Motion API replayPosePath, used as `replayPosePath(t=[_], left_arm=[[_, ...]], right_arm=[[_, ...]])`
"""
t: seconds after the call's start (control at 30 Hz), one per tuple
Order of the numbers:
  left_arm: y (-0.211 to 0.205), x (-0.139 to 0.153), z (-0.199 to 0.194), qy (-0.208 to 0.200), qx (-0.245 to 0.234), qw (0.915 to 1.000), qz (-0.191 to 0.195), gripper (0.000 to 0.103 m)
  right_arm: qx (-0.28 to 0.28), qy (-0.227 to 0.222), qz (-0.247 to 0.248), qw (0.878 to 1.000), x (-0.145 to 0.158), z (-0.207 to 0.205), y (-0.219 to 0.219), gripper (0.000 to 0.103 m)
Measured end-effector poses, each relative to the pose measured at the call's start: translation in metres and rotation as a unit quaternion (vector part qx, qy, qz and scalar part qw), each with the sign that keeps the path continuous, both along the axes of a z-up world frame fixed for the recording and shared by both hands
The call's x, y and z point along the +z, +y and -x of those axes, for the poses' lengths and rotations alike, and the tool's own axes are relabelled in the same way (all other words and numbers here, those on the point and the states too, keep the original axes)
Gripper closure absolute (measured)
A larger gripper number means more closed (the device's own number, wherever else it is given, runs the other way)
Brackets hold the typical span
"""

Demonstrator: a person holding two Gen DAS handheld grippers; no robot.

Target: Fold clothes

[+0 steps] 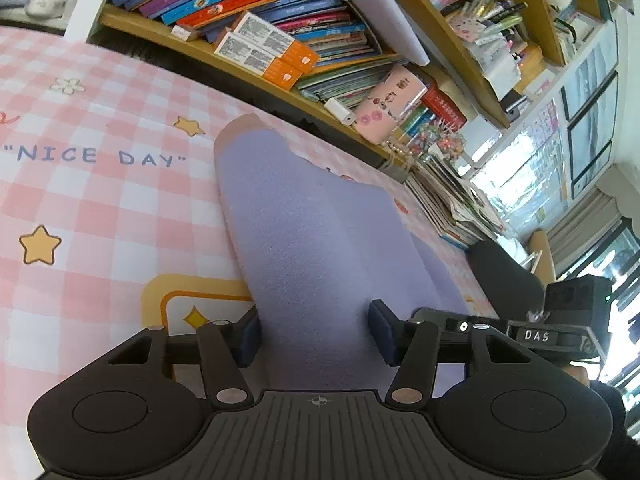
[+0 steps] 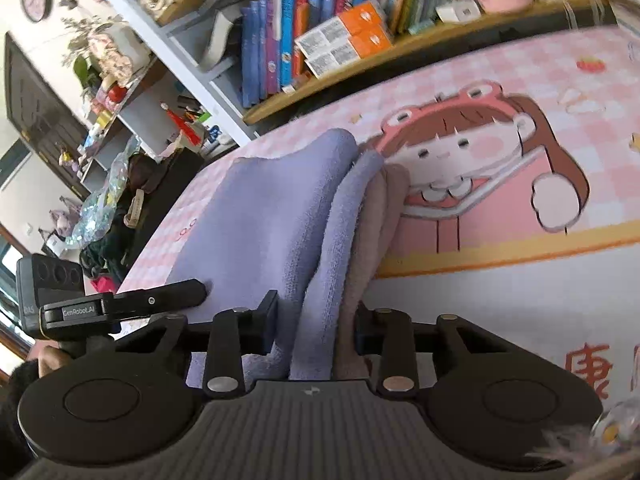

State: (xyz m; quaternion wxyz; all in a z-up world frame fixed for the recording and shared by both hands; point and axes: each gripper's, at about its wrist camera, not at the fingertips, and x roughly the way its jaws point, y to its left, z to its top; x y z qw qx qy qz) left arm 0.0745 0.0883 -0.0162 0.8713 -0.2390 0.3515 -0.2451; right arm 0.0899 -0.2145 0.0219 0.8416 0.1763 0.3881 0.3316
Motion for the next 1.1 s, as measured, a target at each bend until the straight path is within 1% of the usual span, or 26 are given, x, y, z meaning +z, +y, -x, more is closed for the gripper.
replayPosePath(t=[0.1,0.33,0.57,0.73,0.87,1.0,1.1], left_arm=[[0.001,0.006,0.001,-0.012,0.000,0.9999,-0.005,0.051],[0.011,0.020,-0.006,-0.035,0.015,0.9992,-0.008,0.052],[0.025,0.042,-0.031,-0.058,0.028,0.9978,-0.018,0.052],[0.035,0.049,-0.066,-0.054,0.033,0.9976,-0.028,0.051],[0.040,0.045,-0.103,-0.041,0.028,0.9983,-0.030,0.052],[0.038,0.040,-0.140,-0.036,0.027,0.9985,-0.031,0.053],[0.036,0.036,-0.164,-0.033,0.032,0.9984,-0.033,0.053]], right_arm=[[0.010,-0.023,0.001,1.000,0.010,0.000,0.004,0.074],[0.026,-0.055,0.012,0.998,0.026,-0.015,0.019,0.075],[0.029,-0.081,0.006,0.996,0.042,-0.043,0.036,0.075],[0.034,-0.089,0.018,0.995,0.044,-0.076,0.053,0.075],[0.033,-0.084,0.032,0.995,0.042,-0.112,0.061,0.075],[0.016,-0.082,0.035,0.996,0.037,-0.145,0.062,0.075],[0.000,-0.074,0.026,0.997,0.028,-0.167,0.060,0.075]])
